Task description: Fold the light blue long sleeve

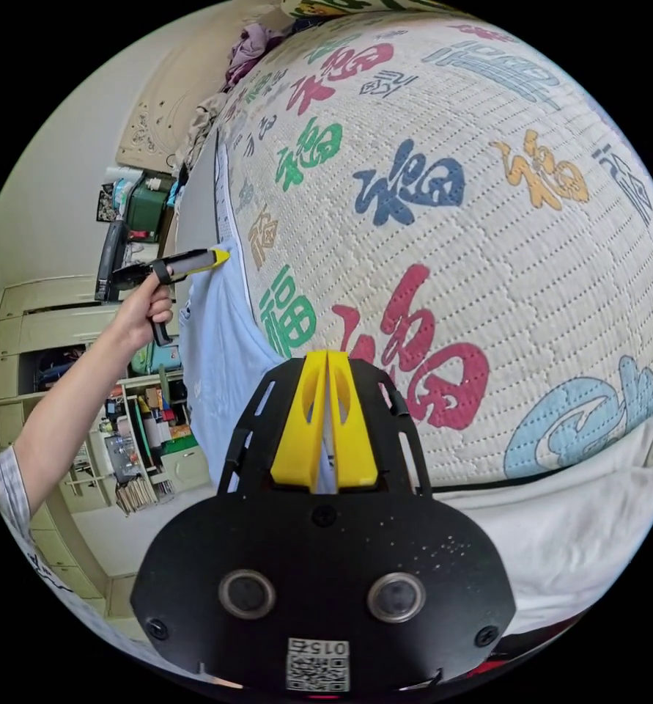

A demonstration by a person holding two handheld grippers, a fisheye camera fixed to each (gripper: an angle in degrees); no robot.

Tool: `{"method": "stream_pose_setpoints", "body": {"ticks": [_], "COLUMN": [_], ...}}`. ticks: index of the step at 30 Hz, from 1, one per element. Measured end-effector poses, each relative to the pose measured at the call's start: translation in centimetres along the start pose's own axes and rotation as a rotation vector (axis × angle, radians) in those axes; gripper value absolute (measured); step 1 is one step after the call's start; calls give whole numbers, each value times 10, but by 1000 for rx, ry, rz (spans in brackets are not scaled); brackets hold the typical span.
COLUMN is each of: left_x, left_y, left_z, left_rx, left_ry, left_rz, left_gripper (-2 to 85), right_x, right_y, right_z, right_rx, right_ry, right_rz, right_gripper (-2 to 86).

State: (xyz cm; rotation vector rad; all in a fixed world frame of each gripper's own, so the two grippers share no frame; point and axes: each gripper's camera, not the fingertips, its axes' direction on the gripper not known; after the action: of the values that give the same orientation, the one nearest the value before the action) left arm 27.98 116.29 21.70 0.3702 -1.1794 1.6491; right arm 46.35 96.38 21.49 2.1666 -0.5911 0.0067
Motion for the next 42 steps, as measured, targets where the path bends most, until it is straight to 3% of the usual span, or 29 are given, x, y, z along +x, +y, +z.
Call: {"method": "stream_pose_setpoints", "body": {"ticks": [6, 12, 18, 23, 26, 32, 42], "left_x": [-4, -31, -59, -75, -75, -75, -75], "left_y": [75, 241, 439, 598, 660, 740, 813], "left_z": [-4, 8, 45, 113, 158, 240, 338], "left_rx": [102, 64, 46, 118, 164, 267, 385], "left_ry": [34, -3, 22, 153, 222, 307, 362], "left_rz": [-40, -97, -438, -910, -1061, -1237, -1325], "left_gripper": [62, 68, 71, 77, 83, 98, 83], "right_x": [-7, -20, -49, -72, -82, -109, -147], "right_y": [-6, -27, -39, -44, -48, -56, -73], "right_z": [-20, -34, -24, -5, 4, 25, 47], "right_rx": [32, -88, -235, -301, -316, -378, -334], "right_ry": [-35, -154, -156, -123, -111, -73, -62], "right_rz": [-22, -123, -232, -199, -158, -161, -110], "right_gripper": [65, 80, 85, 105, 111, 112, 94]}}
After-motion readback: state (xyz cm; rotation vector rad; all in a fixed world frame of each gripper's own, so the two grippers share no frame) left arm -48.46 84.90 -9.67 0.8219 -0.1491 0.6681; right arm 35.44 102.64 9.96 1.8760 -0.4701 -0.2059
